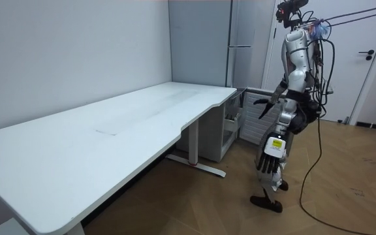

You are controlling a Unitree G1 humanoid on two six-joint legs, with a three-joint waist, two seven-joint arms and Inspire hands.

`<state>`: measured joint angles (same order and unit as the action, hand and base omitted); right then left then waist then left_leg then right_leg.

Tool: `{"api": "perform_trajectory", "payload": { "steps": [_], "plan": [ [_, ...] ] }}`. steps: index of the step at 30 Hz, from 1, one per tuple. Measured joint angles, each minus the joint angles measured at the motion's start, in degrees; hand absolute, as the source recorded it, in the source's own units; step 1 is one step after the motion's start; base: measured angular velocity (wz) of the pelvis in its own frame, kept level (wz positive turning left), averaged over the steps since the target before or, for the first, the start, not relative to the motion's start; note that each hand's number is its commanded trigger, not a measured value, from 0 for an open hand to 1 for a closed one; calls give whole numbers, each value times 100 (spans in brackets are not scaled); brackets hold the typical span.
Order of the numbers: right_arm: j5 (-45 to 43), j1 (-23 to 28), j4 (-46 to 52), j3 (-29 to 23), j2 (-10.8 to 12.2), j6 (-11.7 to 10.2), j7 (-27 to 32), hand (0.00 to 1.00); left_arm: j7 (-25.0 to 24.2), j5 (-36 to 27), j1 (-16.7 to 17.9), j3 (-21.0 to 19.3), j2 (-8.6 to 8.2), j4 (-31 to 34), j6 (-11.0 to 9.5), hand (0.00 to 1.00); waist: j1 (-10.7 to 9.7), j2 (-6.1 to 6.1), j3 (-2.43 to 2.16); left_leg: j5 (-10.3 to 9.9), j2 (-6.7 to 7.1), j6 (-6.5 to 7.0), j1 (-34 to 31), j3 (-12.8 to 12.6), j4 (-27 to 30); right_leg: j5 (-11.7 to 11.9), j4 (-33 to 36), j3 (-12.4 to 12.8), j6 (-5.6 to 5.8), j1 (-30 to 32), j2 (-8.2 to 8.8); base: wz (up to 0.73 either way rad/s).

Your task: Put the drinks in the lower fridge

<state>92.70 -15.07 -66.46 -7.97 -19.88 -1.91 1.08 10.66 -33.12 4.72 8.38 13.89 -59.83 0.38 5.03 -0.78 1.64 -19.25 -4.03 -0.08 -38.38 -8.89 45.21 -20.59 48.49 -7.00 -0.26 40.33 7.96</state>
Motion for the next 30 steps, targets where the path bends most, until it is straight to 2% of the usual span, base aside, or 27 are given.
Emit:
{"api": "perform_trajectory", "payload": {
  "steps": [1,3,6,9,13,15,18,22,24,30],
  "plan": [
    [34,-6,8,3,4,1,0,0,3,-23,15,2,16,6,1,0,15,2,3,-63,-23,-4,-116,12,167,-71,172,9,-14,113,3,6],
    [149,-117,24,11,9,-6,-11,0,63,-99,78,45,72,23,4,0,21,21,13,-324,-123,-49,-629,54,873,-341,858,37,-40,634,8,-2],
    [142,-355,25,138,-38,-10,-77,0,218,28,89,96,111,32,52,0,26,76,27,-515,-227,-110,-1280,117,1603,-526,1570,58,-146,1273,9,0],
    [104,-483,161,231,-93,-7,-188,0,245,119,100,96,160,102,92,0,17,120,32,-660,-266,-135,-1924,254,2271,-709,2217,48,-268,1862,65,10],
    [12,-811,222,314,-251,-7,-264,0,263,135,246,97,172,356,134,0,24,151,35,-788,-311,-116,-2426,291,2877,-825,2815,92,-316,2361,107,2],
    [33,-1128,368,529,-400,-4,-326,0,292,238,275,118,248,586,207,0,20,192,37,-837,-327,-85,-2761,356,3203,-856,3108,88,-348,2667,148,2],
    [75,-1469,459,688,-618,18,-454,0,292,284,249,212,281,687,226,0,37,230,35,-857,-313,-54,-3025,426,3504,-891,3378,44,-361,2861,207,9],
    [78,-1855,497,849,-723,19,-628,0,284,281,215,320,323,698,320,0,69,298,34,-900,-286,-1,-3180,460,3712,-910,3563,28,-357,2976,281,5],
    [77,-1862,479,890,-768,0,-608,0,275,282,205,334,363,700,342,0,62,343,48,-918,-212,33,-3263,497,3826,-972,3692,8,-318,3004,378,19],
    [130,-1864,543,908,-898,-45,-605,0,208,347,182,348,430,846,344,0,152,463,58,-939,-211,70,-3487,447,4019,-998,3936,114,-303,3295,473,1]
  ]
}}
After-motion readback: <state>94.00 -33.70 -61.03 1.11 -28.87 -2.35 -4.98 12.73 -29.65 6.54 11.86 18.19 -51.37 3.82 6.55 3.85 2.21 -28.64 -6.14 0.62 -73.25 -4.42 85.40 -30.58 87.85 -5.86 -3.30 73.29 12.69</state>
